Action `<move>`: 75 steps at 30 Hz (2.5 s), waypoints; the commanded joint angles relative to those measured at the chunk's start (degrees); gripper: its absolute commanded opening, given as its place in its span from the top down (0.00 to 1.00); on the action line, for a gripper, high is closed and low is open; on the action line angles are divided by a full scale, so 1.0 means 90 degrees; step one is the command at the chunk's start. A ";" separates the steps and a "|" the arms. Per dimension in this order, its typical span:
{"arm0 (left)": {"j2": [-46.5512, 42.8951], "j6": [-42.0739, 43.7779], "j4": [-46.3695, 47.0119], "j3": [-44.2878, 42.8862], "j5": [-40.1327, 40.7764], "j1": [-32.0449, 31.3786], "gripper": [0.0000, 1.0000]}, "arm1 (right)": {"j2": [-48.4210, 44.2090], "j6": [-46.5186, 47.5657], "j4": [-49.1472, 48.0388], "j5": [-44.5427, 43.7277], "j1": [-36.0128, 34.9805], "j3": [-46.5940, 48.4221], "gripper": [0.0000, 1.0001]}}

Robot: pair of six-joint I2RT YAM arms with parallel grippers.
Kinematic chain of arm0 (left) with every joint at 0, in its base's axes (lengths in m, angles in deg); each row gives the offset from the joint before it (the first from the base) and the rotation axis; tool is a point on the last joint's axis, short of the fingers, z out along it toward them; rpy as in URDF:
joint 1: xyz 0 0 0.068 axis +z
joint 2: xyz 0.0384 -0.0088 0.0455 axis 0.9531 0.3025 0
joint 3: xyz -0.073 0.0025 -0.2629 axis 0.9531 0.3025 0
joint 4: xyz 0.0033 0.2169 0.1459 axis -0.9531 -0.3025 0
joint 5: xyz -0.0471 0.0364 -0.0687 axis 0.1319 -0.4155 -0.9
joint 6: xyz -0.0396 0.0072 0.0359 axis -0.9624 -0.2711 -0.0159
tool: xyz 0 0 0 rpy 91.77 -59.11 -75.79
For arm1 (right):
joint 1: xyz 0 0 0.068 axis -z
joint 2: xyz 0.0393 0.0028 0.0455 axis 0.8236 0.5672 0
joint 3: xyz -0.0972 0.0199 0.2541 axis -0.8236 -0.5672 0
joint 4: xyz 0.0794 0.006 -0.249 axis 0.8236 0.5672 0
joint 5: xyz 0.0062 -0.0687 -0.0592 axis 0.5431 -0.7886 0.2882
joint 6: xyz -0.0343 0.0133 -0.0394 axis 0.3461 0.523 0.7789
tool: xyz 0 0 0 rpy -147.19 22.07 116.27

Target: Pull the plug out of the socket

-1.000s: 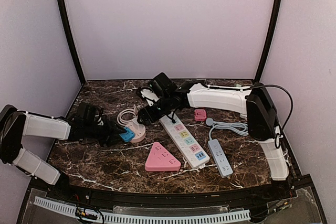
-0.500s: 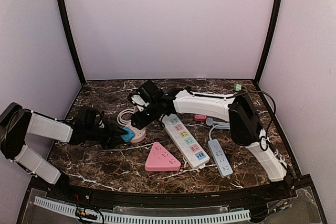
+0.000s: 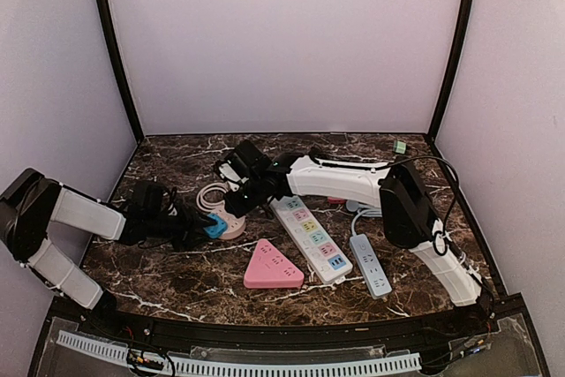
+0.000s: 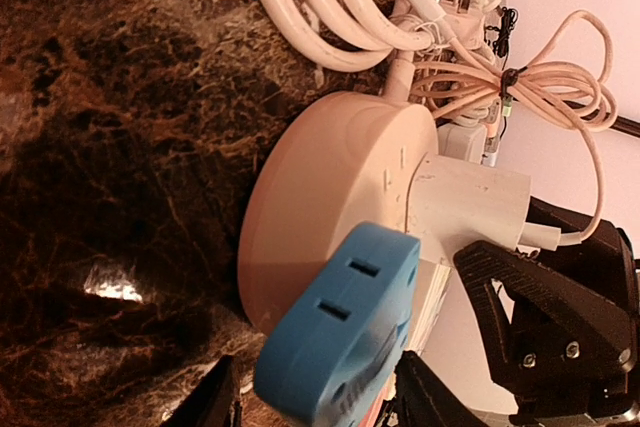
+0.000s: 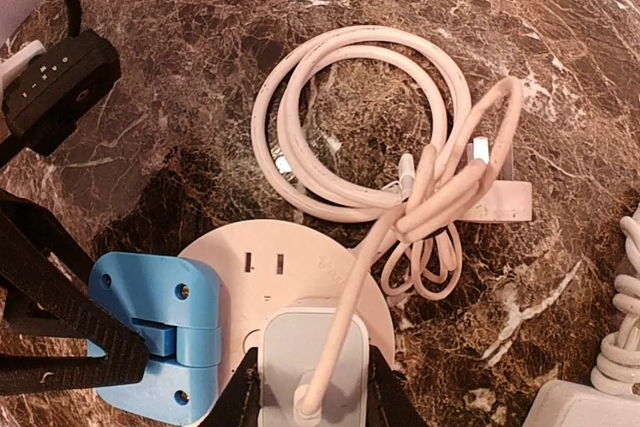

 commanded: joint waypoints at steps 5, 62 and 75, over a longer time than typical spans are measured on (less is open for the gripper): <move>0.0197 -0.0252 0.0840 0.0164 -0.0141 0.0043 0.51 | -0.0317 -0.0423 -0.0122 -0.0305 -0.0071 -0.0489 0.93; 0.0542 -0.0953 0.2811 -0.0562 -0.1286 -0.0162 1.00 | -0.0371 -0.1193 0.0365 -0.2185 -0.0435 -0.1467 1.00; -0.0389 0.0790 0.0172 -0.1123 -0.0893 -0.0230 1.00 | -0.0340 -0.1269 0.0454 -0.2070 -0.0362 -0.1410 1.00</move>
